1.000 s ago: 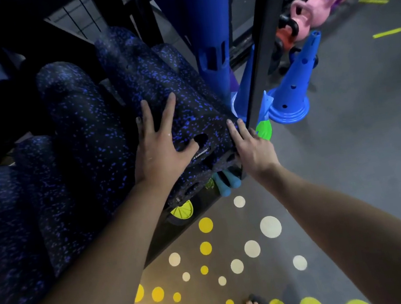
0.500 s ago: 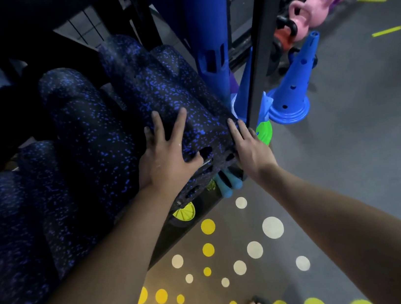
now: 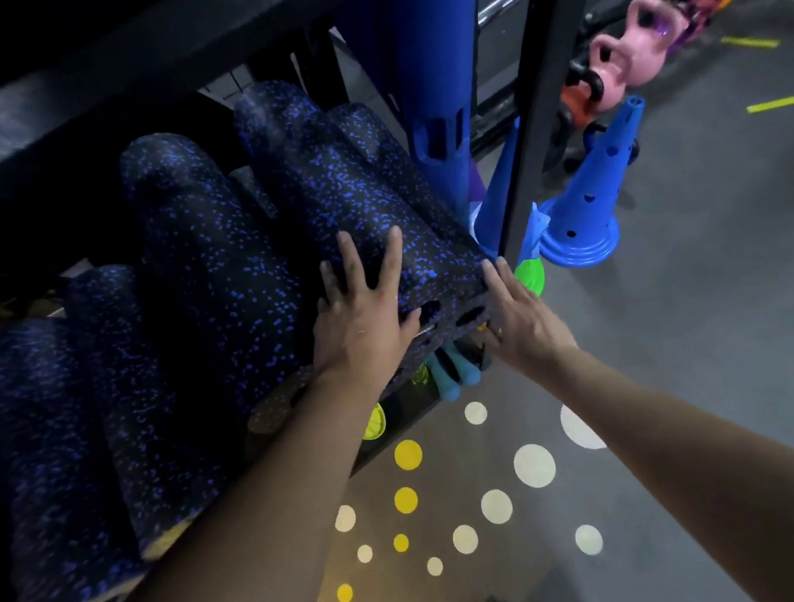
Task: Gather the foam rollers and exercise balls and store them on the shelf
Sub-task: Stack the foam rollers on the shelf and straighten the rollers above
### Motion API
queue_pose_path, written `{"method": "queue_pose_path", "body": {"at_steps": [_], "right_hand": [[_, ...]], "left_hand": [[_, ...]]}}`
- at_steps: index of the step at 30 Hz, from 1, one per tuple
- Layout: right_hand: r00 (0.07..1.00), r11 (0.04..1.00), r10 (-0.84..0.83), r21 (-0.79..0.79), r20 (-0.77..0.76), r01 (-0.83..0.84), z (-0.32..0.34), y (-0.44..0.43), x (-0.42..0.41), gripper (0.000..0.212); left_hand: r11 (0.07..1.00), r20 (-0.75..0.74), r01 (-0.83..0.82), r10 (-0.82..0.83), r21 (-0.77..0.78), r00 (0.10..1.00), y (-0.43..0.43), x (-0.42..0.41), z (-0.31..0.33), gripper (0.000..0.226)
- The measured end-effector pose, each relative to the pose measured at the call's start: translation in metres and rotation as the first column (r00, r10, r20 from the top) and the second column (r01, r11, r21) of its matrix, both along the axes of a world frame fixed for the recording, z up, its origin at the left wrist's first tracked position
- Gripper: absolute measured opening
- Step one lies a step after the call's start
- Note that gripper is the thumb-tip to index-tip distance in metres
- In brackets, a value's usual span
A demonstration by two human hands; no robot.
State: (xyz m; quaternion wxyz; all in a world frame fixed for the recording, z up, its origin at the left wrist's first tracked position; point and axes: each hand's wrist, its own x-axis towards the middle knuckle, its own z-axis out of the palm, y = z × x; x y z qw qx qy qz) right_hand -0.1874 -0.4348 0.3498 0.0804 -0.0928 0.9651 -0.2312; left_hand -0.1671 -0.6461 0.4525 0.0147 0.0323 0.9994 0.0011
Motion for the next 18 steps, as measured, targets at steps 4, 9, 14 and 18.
{"method": "queue_pose_path", "body": {"at_steps": [4, 9, 14, 18], "right_hand": [[1.0, 0.999, 0.01, -0.049, -0.004, -0.01, 0.024, -0.003, 0.015, 0.082], [0.999, 0.992, 0.014, -0.123, -0.034, -0.018, 0.033, -0.009, 0.018, 0.081], [0.997, 0.984, -0.073, -0.163, -0.02, 0.069, 0.052, -0.016, 0.027, 0.081], [0.995, 0.979, -0.058, -0.201, -0.084, 0.04, 0.082, -0.029, 0.033, 0.08]], "left_hand": [[1.0, 0.033, -0.002, 0.001, 0.009, 0.999, 0.0, -0.004, 0.001, 0.094], [1.0, 0.033, -0.018, 0.017, 0.026, 0.999, -0.002, -0.004, 0.0, 0.096], [0.995, -0.066, 0.0, 0.007, 0.096, 0.998, -0.01, 0.021, 0.01, 0.107], [0.983, -0.201, -0.127, 0.151, 0.13, 0.968, -0.062, 0.053, 0.034, 0.096]]}}
